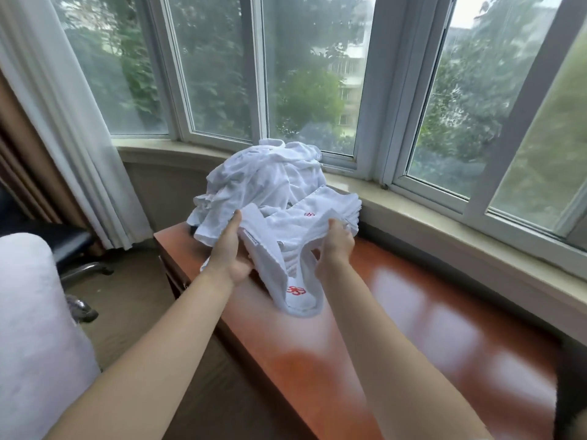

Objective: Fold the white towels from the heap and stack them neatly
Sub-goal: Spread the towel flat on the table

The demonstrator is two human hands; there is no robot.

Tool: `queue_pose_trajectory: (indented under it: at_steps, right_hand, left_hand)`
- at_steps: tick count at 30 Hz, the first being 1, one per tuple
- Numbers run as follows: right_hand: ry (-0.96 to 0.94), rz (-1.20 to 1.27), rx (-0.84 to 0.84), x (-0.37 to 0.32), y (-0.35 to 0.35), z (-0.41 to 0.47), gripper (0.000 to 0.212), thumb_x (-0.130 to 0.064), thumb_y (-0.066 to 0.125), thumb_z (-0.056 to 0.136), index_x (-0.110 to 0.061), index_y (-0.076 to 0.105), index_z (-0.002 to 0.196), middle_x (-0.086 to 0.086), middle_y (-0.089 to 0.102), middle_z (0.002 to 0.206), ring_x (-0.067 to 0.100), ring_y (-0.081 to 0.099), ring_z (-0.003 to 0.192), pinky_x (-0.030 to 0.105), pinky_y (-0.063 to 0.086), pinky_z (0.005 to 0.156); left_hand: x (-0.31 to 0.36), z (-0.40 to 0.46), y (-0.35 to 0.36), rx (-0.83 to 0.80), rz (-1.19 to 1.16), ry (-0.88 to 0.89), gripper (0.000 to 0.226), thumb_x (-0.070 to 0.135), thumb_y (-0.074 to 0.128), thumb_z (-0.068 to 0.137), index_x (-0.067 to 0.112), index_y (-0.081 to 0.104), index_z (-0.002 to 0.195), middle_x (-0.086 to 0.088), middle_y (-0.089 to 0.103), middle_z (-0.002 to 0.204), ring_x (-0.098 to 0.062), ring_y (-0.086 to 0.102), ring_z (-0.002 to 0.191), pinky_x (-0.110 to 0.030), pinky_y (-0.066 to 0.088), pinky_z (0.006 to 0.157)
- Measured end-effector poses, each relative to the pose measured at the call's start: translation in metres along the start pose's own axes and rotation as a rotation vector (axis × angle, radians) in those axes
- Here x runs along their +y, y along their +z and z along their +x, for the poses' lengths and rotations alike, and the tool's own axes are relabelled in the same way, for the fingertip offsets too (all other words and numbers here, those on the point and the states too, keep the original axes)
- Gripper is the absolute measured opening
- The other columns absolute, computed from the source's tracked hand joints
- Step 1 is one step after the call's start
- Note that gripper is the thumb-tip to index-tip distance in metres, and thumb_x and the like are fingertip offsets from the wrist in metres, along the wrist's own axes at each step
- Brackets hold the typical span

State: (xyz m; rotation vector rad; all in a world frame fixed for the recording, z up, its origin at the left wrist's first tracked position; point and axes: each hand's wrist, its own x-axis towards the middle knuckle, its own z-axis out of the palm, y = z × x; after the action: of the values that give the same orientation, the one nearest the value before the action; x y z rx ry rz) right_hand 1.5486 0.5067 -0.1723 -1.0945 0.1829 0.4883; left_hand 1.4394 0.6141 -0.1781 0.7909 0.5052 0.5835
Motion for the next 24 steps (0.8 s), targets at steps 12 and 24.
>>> queue_pose_trajectory:
  at_steps: [12, 24]
  right_hand:
    - [0.107, 0.181, 0.065, -0.021, 0.127, 0.092, 0.008, -0.020, 0.058, 0.088, -0.013, 0.061, 0.087, 0.004, 0.061, 0.082, 0.019, 0.058, 0.070, 0.032, 0.050, 0.069]
    - [-0.052, 0.421, 0.389, 0.020, 0.243, 0.150, 0.025, -0.020, 0.057, 0.088, -0.004, 0.060, 0.107, 0.004, 0.054, 0.070, 0.019, 0.052, 0.060, 0.028, 0.047, 0.059]
  left_hand:
    - [0.088, 0.163, 0.003, -0.130, -0.100, -0.039, 0.036, 0.040, 0.044, 0.100, 0.012, 0.063, 0.113, -0.008, 0.075, 0.094, -0.021, 0.073, 0.081, -0.037, 0.051, 0.077]
    - [0.140, 0.325, -0.020, -0.384, -0.031, -0.327, 0.032, 0.032, 0.044, 0.100, 0.007, 0.065, 0.106, -0.009, 0.070, 0.096, -0.022, 0.063, 0.093, -0.034, 0.047, 0.093]
